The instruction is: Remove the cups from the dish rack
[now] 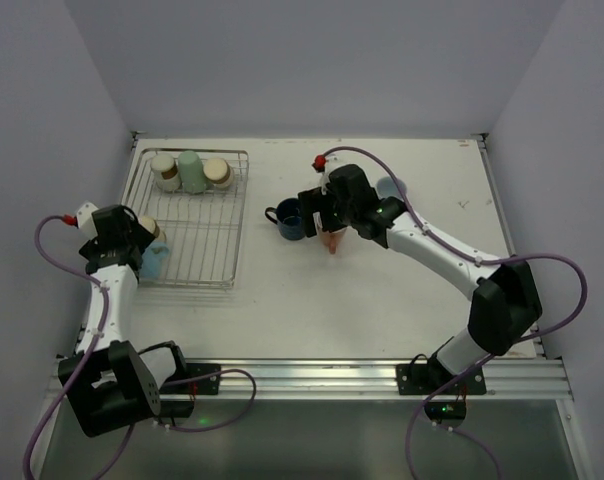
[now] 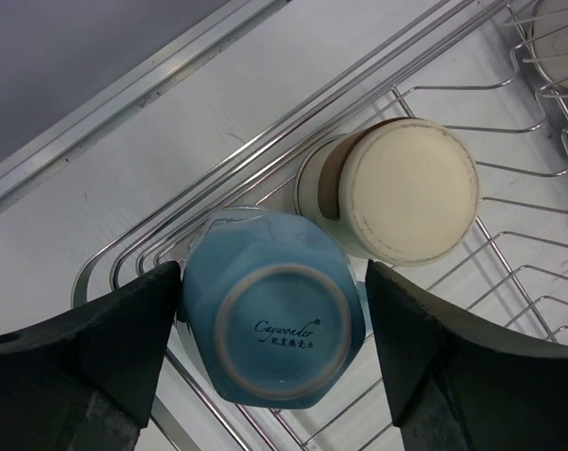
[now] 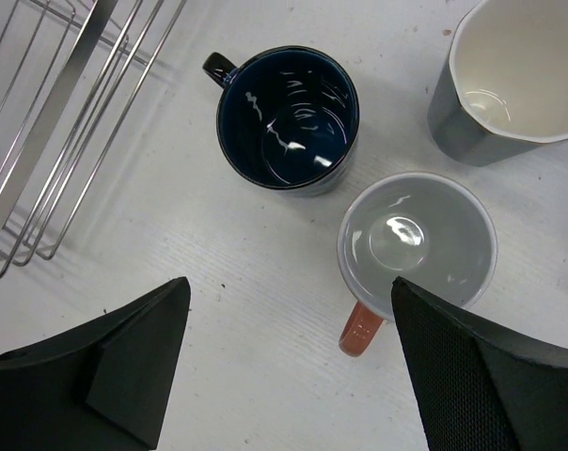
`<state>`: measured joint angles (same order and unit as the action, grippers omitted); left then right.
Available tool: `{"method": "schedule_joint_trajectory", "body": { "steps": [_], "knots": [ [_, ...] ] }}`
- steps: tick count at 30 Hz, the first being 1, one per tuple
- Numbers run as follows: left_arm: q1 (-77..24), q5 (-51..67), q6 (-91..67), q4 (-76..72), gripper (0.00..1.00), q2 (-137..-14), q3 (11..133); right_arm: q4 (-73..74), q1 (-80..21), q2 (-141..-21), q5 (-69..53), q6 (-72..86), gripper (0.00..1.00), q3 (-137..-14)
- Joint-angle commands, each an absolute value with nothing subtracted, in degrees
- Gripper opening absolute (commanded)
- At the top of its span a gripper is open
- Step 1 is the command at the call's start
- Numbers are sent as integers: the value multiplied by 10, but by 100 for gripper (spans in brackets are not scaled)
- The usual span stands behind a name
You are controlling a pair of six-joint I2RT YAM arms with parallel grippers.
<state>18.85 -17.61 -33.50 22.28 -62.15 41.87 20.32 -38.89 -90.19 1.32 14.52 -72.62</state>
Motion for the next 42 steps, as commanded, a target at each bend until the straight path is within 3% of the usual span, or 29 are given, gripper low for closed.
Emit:
{"method": "schedule_joint_trajectory", "body": {
  "steps": [1,5,8,12,15,23,32,36,42],
  "knots": [
    [197,-165,-333,188,78,-620,403,181,-390,-869,4,151,90,-719],
    [197,-163,-334,195,57,-614,401,177,-391,-852,4,152,90,-713],
    [197,-144,-330,200,32,-592,401,171,-391,-836,-11,157,90,-706],
    [196,-90,-326,203,15,-556,404,157,-390,-807,-27,168,93,-698],
    [196,-48,-323,221,8,-527,417,130,-391,-777,-60,192,99,-686],
    [196,28,-314,273,1,-446,449,19,-391,-705,-143,286,99,-633],
    [164,220,-346,230,0,-396,468,-152,-391,-672,-202,441,99,-547],
    [140,334,-401,165,0,-392,455,-221,-396,-679,-223,475,99,-514],
    [97,423,-504,-71,0,-386,389,-268,-400,-707,-243,495,99,-492]
  ]
}}
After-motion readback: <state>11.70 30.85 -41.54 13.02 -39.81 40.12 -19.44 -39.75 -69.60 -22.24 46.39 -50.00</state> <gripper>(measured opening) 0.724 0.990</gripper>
